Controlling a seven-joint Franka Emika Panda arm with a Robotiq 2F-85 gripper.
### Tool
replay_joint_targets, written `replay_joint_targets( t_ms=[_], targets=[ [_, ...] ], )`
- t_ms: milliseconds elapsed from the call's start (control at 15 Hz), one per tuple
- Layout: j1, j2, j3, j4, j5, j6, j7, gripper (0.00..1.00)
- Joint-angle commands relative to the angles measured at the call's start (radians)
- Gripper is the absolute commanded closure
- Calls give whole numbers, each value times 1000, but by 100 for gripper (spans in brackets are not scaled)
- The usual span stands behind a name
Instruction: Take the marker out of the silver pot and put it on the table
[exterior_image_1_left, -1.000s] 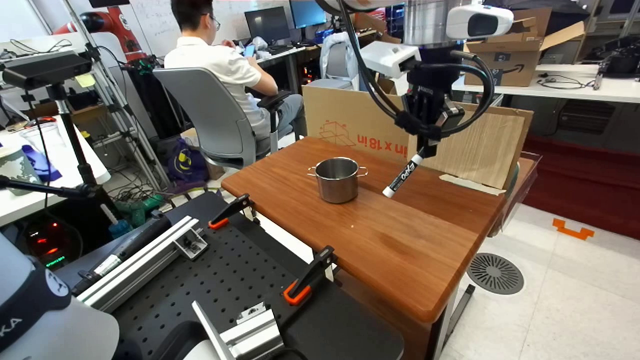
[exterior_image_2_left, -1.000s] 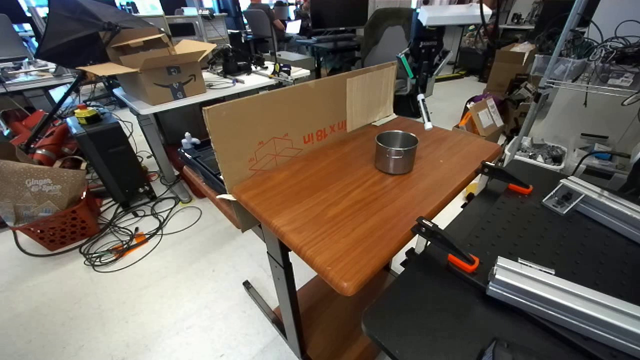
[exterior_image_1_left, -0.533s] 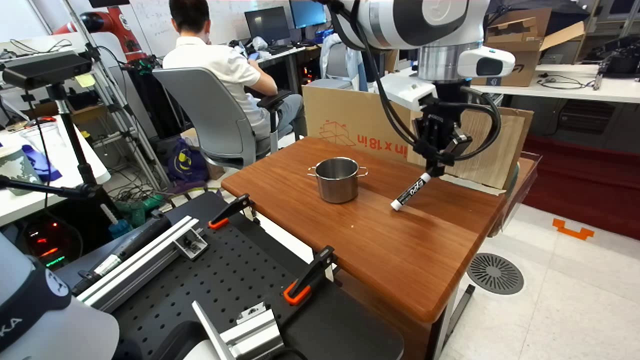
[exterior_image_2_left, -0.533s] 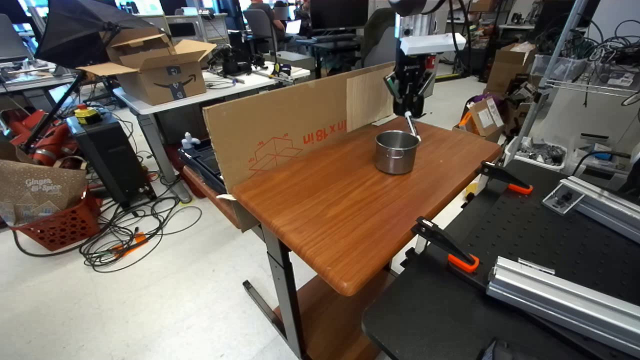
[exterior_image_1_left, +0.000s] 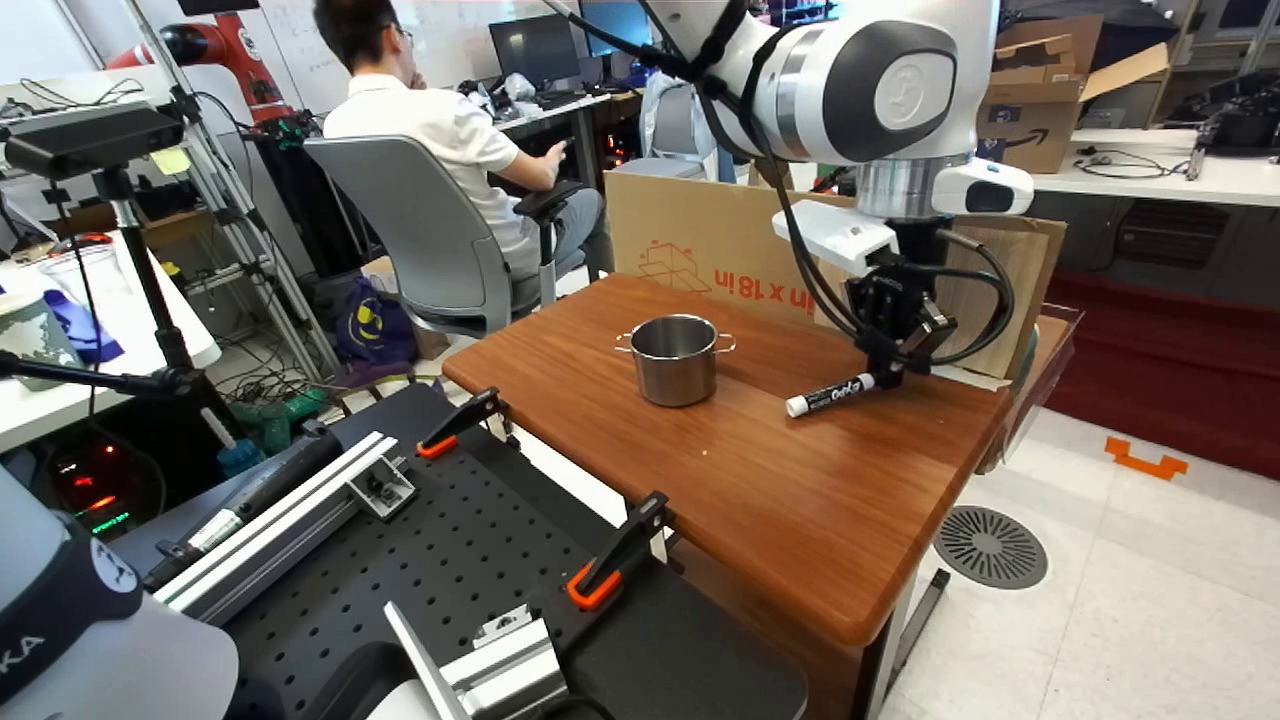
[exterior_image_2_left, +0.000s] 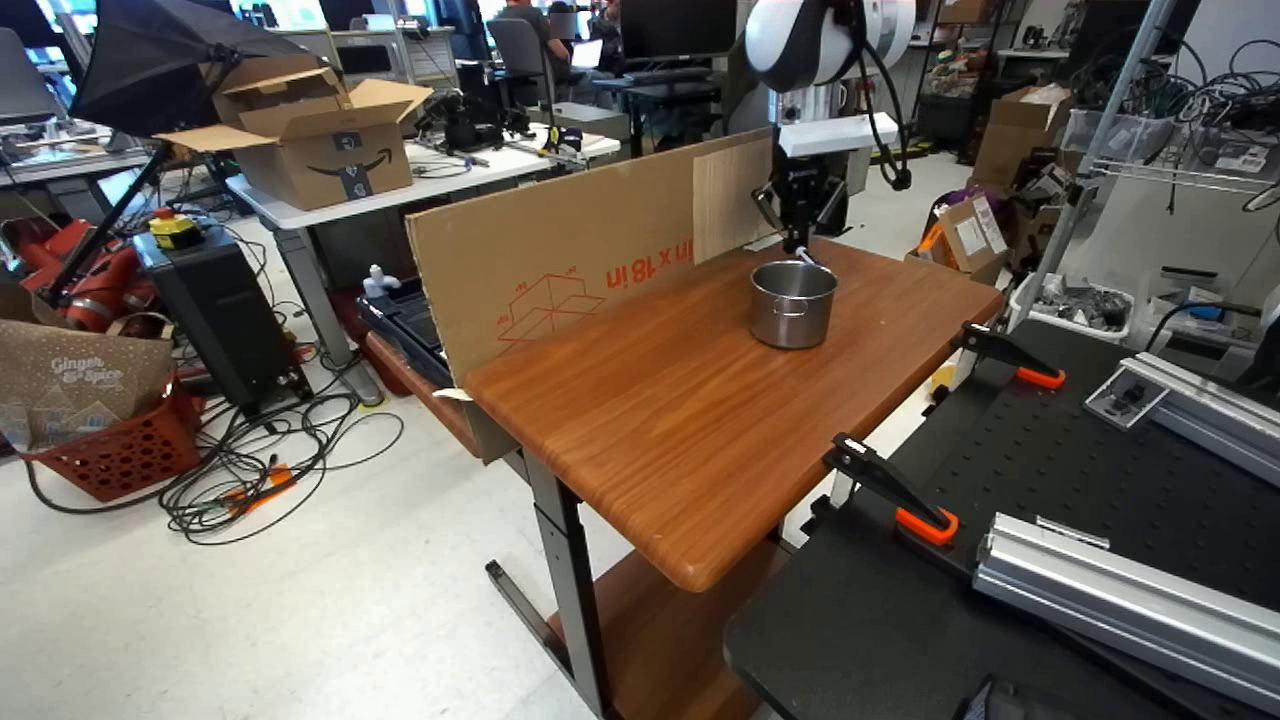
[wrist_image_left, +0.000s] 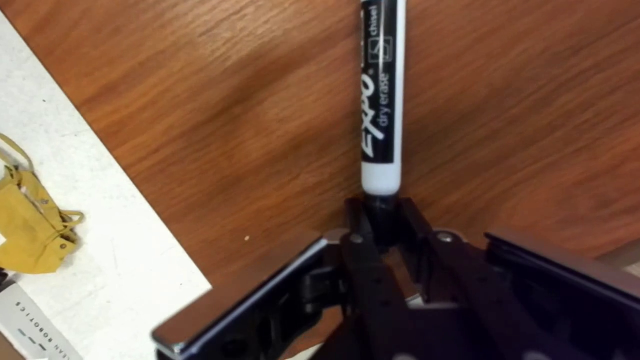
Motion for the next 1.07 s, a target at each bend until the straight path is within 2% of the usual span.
replay_joint_targets(
  t_ms=[0,133,200,333,733,1000],
  targets=[
    [-16,57,16,87,14,-52,-26,95],
    [-17,72,18,110,15,-63,-28,95],
    [-17,73,18,118,15,-70,-27,55],
    [-18,80,20,132,16,-84,-28,47],
    [-21,94,23,158,19,-106,-31,3],
    [-20,57,26,124,18,-136,-42,0]
  ],
)
